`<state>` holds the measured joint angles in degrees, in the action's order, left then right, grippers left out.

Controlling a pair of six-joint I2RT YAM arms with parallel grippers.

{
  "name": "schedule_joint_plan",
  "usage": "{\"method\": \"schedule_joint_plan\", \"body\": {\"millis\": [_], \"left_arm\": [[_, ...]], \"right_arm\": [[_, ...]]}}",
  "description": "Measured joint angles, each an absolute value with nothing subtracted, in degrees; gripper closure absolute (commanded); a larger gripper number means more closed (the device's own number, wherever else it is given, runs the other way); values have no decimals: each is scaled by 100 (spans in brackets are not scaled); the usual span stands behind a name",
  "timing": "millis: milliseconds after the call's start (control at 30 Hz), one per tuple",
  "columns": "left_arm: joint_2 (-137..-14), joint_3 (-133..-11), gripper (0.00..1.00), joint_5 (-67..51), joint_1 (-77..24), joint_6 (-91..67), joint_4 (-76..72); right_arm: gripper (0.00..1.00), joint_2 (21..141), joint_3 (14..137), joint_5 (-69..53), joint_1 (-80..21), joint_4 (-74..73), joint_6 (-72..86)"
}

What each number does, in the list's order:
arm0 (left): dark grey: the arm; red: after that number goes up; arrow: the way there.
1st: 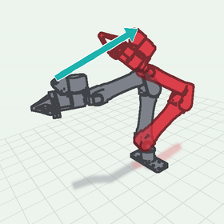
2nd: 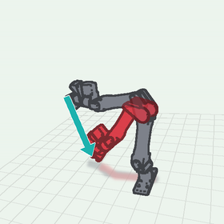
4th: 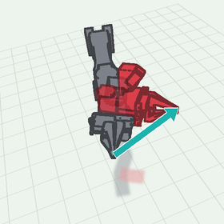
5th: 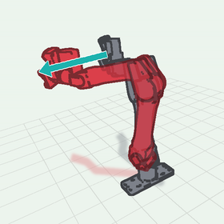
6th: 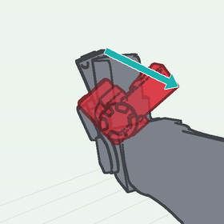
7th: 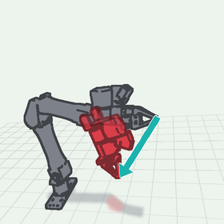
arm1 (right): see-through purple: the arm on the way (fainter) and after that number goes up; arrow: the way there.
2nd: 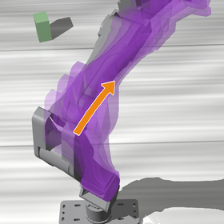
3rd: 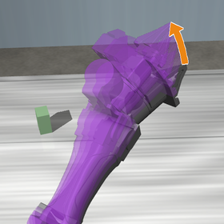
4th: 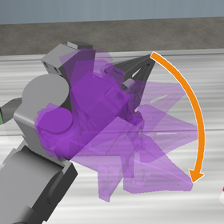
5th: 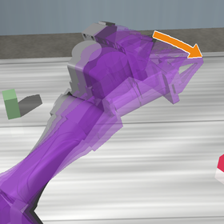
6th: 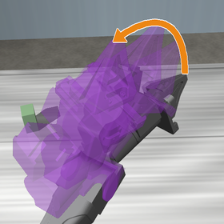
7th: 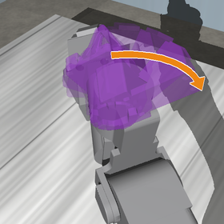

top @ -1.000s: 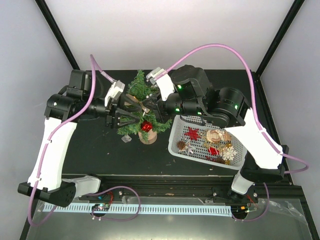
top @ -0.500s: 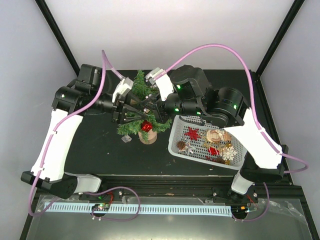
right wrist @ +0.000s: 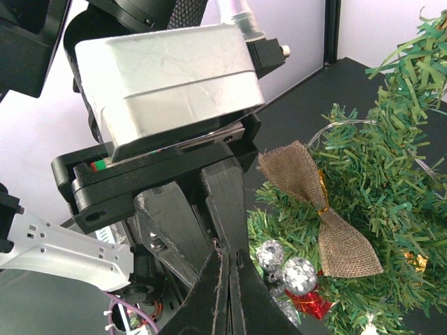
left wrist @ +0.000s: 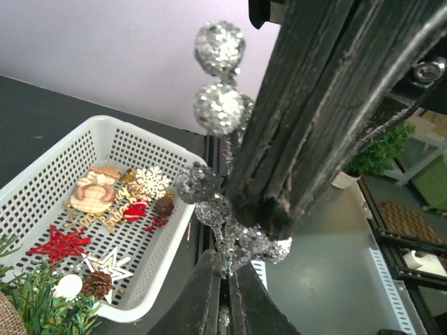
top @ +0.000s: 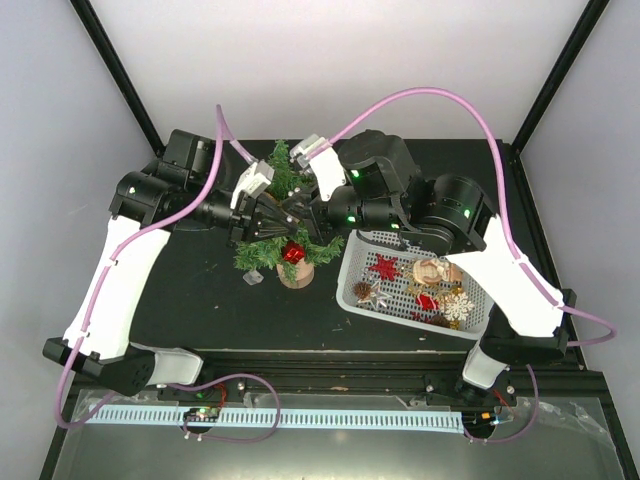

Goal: Decorate the small christmas tree

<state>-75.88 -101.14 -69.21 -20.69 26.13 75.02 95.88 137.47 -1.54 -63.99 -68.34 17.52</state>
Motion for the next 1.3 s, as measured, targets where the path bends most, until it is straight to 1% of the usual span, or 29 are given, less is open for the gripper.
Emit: {"method": "schedule_joint_plan", "body": {"millis": [133, 167, 200, 233, 267, 367, 467, 567, 667, 767, 967, 1167, 1300], "left_arm": [[-7588, -10114, 99, -6840, -2071, 2611, 7502], [-7588, -10114, 98, -6816, -2071, 2611, 7502], [-7588, -10114, 99, -6777, -2071, 2611, 7507], [-7588, -10116, 99, -6740, -2071, 2613, 7518], [-7588, -10121, 98, -6709, -2071, 2617, 7526], [-7585, -10200, 98, -6534, -2071, 2652, 7581], [-7533, -10221, 99, -6344, -2058, 2722, 7649], [-7400, -10221, 98, -6145, -1977, 2770, 7699], [-7183, -10221, 98, -6016, -1787, 2853, 7780], [-6976, -10219, 98, -5905, -1463, 2995, 7905], [-6718, -10086, 98, -5706, -652, 3496, 8434], [-6160, -9063, 98, -4831, -102, 4150, 8687], [-6101, -8582, 98, -4230, 224, 4521, 8774]], "right_arm": [[99, 9588, 13710, -150, -6399, -6814, 1752], [96, 9585, 13694, -145, -6399, -6810, 1752], [89, 9581, 13664, -137, -6399, -6801, 1752], [79, 9579, 13646, -123, -6399, -6794, 1767], [74, 9579, 13640, -104, -6399, -6794, 1789], [71, 9539, 13581, 16, -6399, -6770, 1806], [60, 9292, 13264, 239, -6399, -6622, 1844], [55, 8781, 12715, 626, -6399, -6322, 1885], [54, 8152, 12175, 1079, -6399, -5948, 1920], [54, 7688, 11939, 1481, -6399, -5721, 1927], [54, 7347, 11710, 1975, -6399, -5527, 1951], [53, 7328, 11201, 2178, -6399, -5535, 2008], [54, 7247, 10962, 2226, -6399, -5527, 2056]]}}
